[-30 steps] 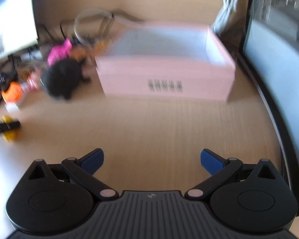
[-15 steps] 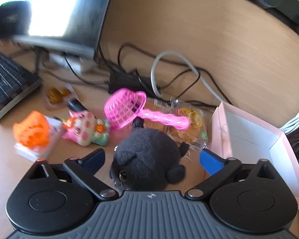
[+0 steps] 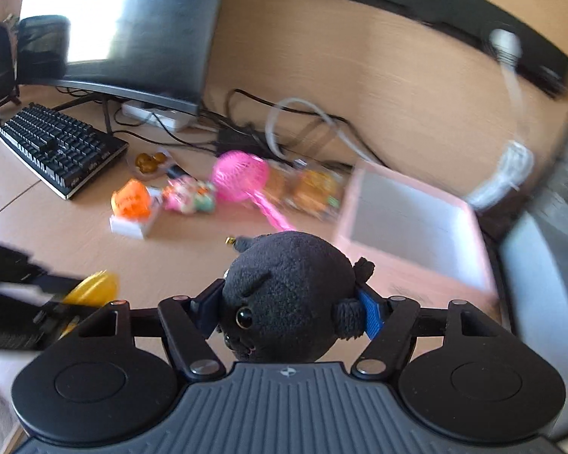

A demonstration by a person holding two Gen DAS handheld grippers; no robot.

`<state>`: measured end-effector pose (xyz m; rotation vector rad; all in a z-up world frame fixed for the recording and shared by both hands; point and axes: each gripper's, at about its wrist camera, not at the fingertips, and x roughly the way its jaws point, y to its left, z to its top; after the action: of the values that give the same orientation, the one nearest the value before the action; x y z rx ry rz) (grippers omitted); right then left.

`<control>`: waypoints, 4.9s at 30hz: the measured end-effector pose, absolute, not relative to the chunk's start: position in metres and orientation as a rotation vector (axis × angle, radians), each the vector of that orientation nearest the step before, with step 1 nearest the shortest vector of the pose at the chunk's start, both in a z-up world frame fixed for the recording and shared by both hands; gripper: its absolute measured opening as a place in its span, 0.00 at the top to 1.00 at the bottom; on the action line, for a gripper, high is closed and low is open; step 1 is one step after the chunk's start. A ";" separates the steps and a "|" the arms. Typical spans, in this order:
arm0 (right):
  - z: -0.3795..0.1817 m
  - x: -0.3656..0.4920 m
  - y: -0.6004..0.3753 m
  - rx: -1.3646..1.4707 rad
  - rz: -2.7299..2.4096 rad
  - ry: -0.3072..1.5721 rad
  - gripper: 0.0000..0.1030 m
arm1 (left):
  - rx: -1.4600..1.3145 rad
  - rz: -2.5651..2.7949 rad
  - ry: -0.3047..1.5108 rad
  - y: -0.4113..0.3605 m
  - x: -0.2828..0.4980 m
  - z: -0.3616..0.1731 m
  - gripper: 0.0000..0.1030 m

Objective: Organize objects
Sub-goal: 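Grasp the yellow toy corn with the left tool while the right tool grasps the black plush cat, then drop the corn into the pink box with the left tool while the right tool drops the plush cat in, then grasp the pink plastic basket with the left tool, then carry the basket with the left tool while the right tool grasps the orange pumpkin toy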

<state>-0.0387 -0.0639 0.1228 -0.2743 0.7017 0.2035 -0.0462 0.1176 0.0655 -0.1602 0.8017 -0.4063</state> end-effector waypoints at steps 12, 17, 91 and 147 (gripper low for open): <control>0.156 -0.082 -0.187 -0.160 0.024 0.527 0.32 | -0.094 -0.485 0.526 -0.029 0.089 0.149 0.63; 0.155 -0.072 -0.210 -0.101 0.010 0.508 0.32 | -0.003 -0.363 0.581 -0.083 0.148 0.116 0.62; 0.042 -0.051 -0.163 -0.170 0.019 0.796 0.00 | -0.287 0.173 0.823 0.040 0.195 0.028 0.38; 0.059 0.041 -0.002 -0.197 0.409 0.682 0.00 | -0.189 0.031 0.827 0.190 -0.051 0.066 0.41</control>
<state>0.0408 -0.0023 0.0588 -0.1967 0.6823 0.4093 -0.0508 0.1904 0.0658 -0.1888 0.8266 0.0313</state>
